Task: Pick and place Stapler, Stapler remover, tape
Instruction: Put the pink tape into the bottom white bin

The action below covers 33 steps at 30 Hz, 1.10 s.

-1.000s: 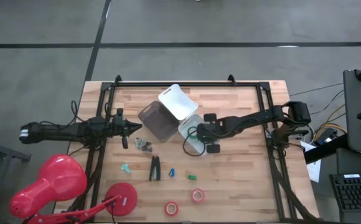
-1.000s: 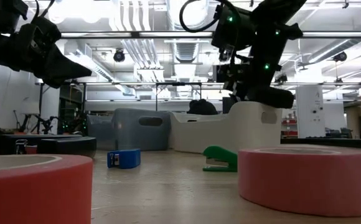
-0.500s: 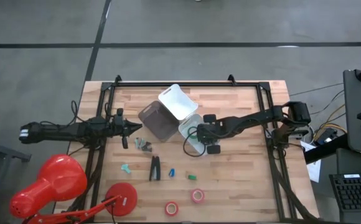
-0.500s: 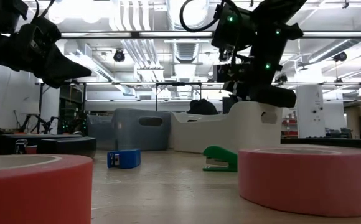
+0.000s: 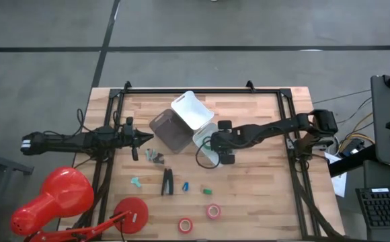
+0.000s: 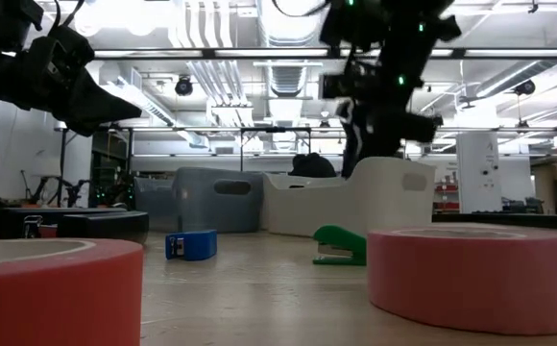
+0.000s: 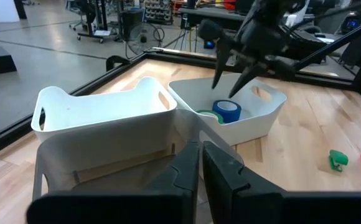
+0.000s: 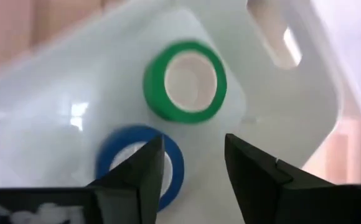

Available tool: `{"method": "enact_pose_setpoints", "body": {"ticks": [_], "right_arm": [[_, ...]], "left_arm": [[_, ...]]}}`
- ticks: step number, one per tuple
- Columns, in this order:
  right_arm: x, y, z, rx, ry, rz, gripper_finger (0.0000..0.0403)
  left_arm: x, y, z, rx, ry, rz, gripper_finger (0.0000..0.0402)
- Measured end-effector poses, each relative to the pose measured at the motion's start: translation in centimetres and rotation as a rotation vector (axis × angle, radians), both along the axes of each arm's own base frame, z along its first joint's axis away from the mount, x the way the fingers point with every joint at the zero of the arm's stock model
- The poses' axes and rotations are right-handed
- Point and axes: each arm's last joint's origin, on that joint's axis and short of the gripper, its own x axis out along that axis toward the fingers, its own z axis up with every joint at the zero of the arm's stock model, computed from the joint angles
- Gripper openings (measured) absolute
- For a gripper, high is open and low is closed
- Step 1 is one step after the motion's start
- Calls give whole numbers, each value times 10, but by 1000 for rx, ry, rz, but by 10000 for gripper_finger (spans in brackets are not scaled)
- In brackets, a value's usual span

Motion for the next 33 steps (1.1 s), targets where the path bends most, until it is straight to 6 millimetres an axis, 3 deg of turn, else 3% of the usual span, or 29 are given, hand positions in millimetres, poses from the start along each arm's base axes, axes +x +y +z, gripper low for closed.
{"method": "enact_pose_setpoints", "body": {"ticks": [7, 15, 24, 33], "right_arm": [[9, 25, 35, 59, -83, -36, 178], [9, 87, 51, 182, -152, 121, 176], [9, 148, 24, 278, -173, 215, 176], [16, 167, -20, 281, -82, 201, 169]], "left_arm": [[0, 0, 0, 0, 5, 0, 23], [0, 0, 0, 0, 5, 0, 24], [0, 0, 0, 0, 5, 0, 25], [0, 0, -1, 0, 7, -1, 26]]}}
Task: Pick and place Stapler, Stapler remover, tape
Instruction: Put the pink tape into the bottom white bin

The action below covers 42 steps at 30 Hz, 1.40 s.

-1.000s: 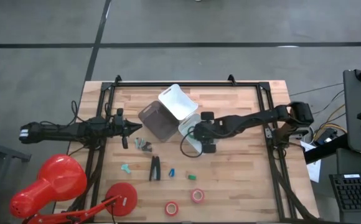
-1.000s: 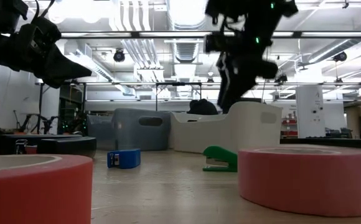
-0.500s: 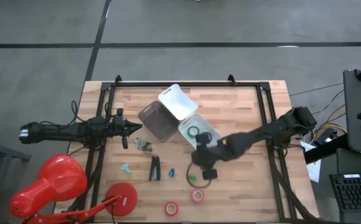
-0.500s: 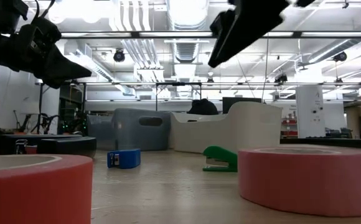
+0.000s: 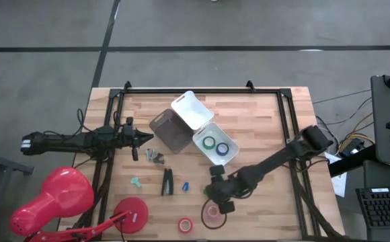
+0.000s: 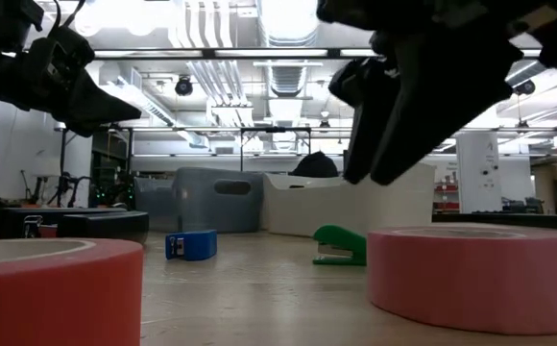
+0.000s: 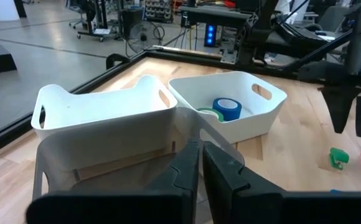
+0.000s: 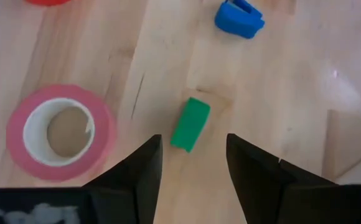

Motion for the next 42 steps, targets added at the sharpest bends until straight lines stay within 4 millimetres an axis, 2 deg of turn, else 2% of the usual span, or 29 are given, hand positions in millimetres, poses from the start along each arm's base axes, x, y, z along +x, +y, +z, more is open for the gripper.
{"method": "enact_pose_setpoints", "body": {"ticks": [9, 14, 19, 26, 42], "right_arm": [[3, 8, 2, 110, -26, 27, 176], [7, 14, -22, 125, 21, 18, 172], [12, 20, -30, 207, 27, 14, 166], [11, 23, -27, 203, 25, 17, 168], [4, 33, -26, 181, 13, 36, 143]], "left_arm": [[0, 0, -1, 0, 8, 1, 25], [0, 0, -1, 0, 9, 0, 24], [0, 0, -1, 0, 16, 1, 24], [0, 0, -2, -1, 18, 0, 23], [0, 0, -2, -1, 19, 0, 26]]}}
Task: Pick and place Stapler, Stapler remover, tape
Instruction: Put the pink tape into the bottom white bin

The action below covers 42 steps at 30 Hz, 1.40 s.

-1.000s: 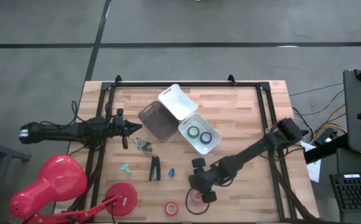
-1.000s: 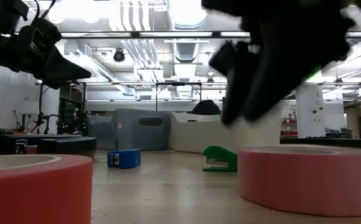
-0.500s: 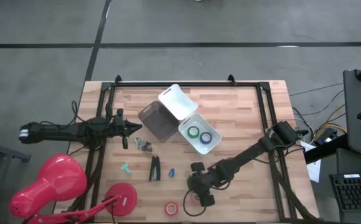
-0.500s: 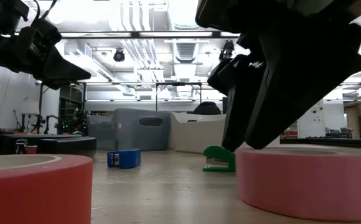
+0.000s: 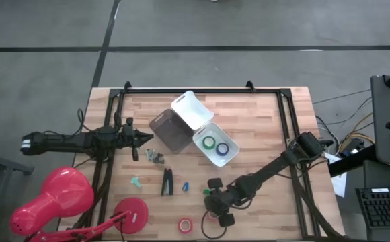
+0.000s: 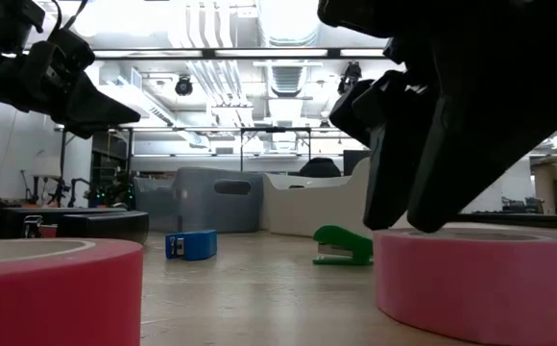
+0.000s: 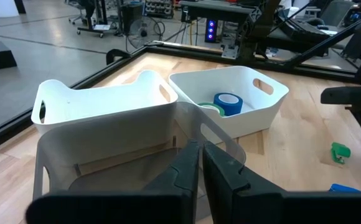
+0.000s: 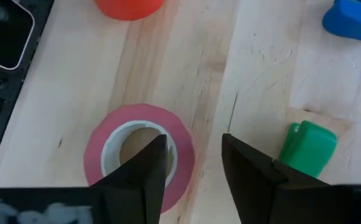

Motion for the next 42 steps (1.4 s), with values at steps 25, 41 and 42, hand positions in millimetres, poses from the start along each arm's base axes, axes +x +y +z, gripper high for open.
{"method": "enact_pose_setpoints", "body": {"ticks": [25, 41, 42], "right_arm": [[-3, -2, -8, 6, 25, -19, 87], [-2, -3, -4, -28, 15, 23, 42], [-2, -5, -2, -33, 11, 25, 43]], "left_arm": [[0, 0, 0, 0, 0, 0, 24], [0, 0, 0, 0, 0, 0, 25], [0, 0, 0, 0, 0, 0, 25]]}}
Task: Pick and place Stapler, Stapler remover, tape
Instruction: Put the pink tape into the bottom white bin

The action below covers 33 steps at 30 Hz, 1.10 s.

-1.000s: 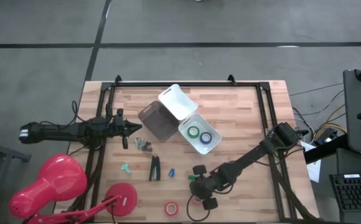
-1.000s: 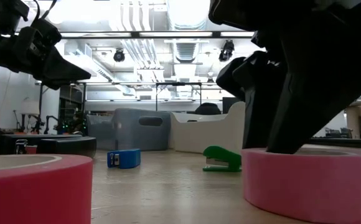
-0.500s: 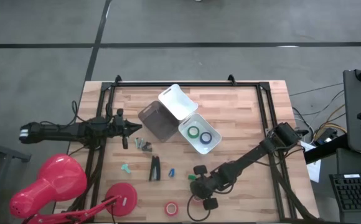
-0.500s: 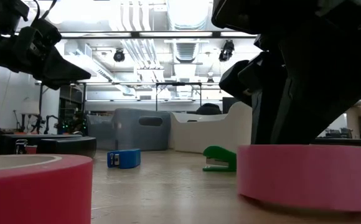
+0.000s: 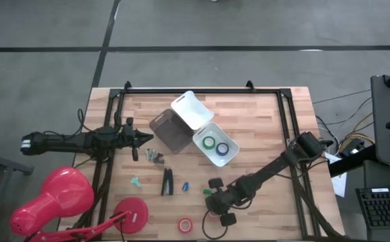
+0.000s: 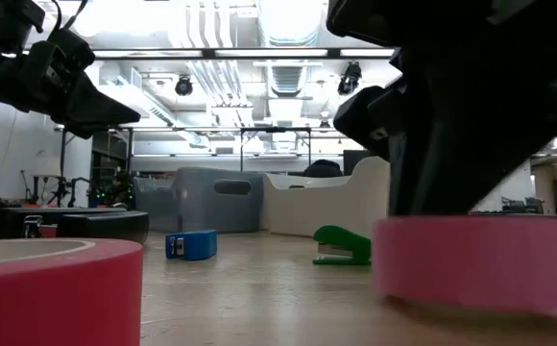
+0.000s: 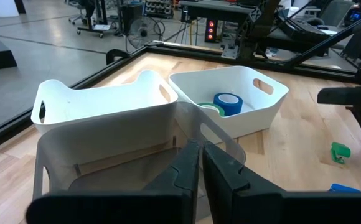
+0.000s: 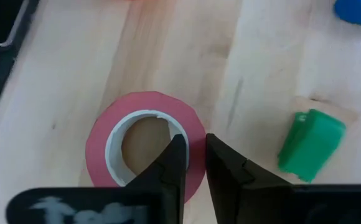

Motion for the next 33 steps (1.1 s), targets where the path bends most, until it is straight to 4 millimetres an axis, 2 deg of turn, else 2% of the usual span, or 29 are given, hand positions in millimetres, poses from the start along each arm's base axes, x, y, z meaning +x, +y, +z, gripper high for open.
{"method": "enact_pose_setpoints", "body": {"ticks": [9, 13, 20, 27, 33], "right_arm": [[-10, -23, 45, -138, -76, -29, 44], [-18, -42, 75, -259, -149, -84, 44], [-28, -75, 115, -407, -255, -190, 44], [-38, -116, 134, -494, -248, -276, 44], [-46, -156, 125, -549, -156, -380, 44]], "left_arm": [[0, 0, 0, 0, 4, 0, 24], [0, 0, 0, 0, 4, 0, 25], [0, 0, -1, 0, 14, 0, 24], [0, 0, -2, -1, 21, 0, 23], [0, 0, -2, 0, 21, 0, 26]]}}
